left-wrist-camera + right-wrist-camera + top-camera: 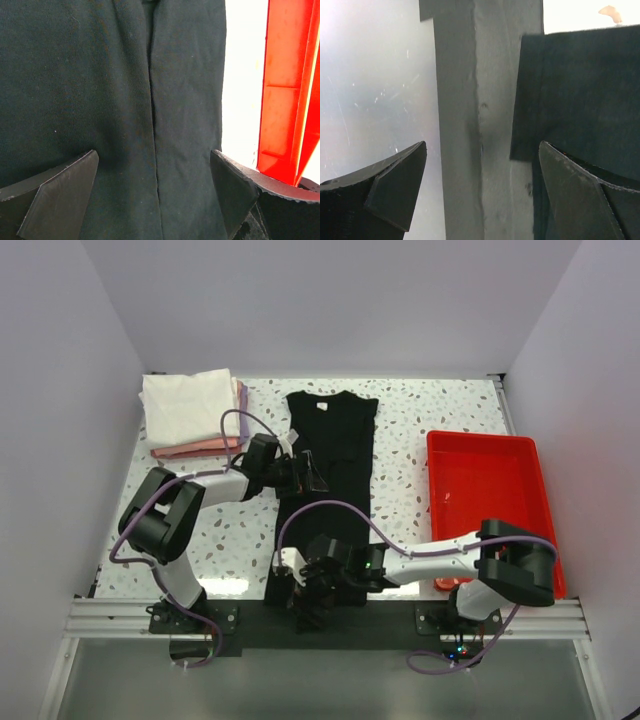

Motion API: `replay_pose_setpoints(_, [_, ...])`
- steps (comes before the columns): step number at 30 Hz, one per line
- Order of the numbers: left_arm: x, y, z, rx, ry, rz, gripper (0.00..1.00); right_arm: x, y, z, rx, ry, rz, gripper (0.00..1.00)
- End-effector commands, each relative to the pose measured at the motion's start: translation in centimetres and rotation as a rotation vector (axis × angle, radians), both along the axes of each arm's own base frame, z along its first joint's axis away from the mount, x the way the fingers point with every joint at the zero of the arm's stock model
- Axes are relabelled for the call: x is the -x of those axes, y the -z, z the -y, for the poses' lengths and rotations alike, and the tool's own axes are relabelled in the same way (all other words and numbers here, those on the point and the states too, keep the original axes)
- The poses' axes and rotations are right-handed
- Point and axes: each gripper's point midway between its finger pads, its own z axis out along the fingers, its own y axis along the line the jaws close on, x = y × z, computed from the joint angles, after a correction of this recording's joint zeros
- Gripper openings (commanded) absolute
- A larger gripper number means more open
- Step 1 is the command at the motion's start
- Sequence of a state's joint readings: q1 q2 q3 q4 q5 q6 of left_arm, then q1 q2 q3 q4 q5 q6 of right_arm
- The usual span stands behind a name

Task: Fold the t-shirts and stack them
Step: Fold the tshirt

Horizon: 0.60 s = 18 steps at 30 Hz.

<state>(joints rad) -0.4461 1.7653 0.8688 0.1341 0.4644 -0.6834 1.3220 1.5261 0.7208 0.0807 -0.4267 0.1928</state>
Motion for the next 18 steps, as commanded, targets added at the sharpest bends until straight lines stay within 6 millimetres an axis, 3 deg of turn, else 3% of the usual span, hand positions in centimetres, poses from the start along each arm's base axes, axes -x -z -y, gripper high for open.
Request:
replay_pose_setpoints(1, [0.8, 4.1, -2.6, -0.165, -0.026, -0.063, 1.0, -0.4, -1.0, 0.8, -0.001, 0.02, 0.048, 0.98])
replay_pose_setpoints(3, [0.8, 4.2, -2.6, -0.169, -0.027, -0.064, 1.0, -1.1, -2.1, 0.9, -0.022, 0.06, 0.072, 0.99])
replay_pose_setpoints(7, [0.0, 4.1, -2.4, -0.167, -0.041, -0.053, 1.0, -5.0, -4.1, 1.0, -0.022, 0.313, 0.158, 0.99])
replay_pose_setpoints(10, [-0.9, 3.8, -1.7, -0.147, -0.034, -0.043, 1.0, -7.3, -4.6, 2.2, 0.02, 0.454, 0.177, 0.99])
replay_pose_setpoints(13, [-1.3, 3.6, -1.1, -0.124, -0.023, -0.051, 1.0, -10.7, -4.1, 4.2, 0.063, 0.63, 0.133, 0.99])
replay_pose_setpoints(14, [-1.4, 3.5, -1.0, -0.119, -0.025, -0.048, 1.0, -12.8, -3.7, 5.4, 0.082, 0.71, 0.117, 0.99])
replay_pose_setpoints(18, [-1.8, 2.8, -1.4, -0.13, -0.045, -0.023, 1.0, -17.0, -3.1, 8.2, 0.118, 0.885, 0.088, 0.99])
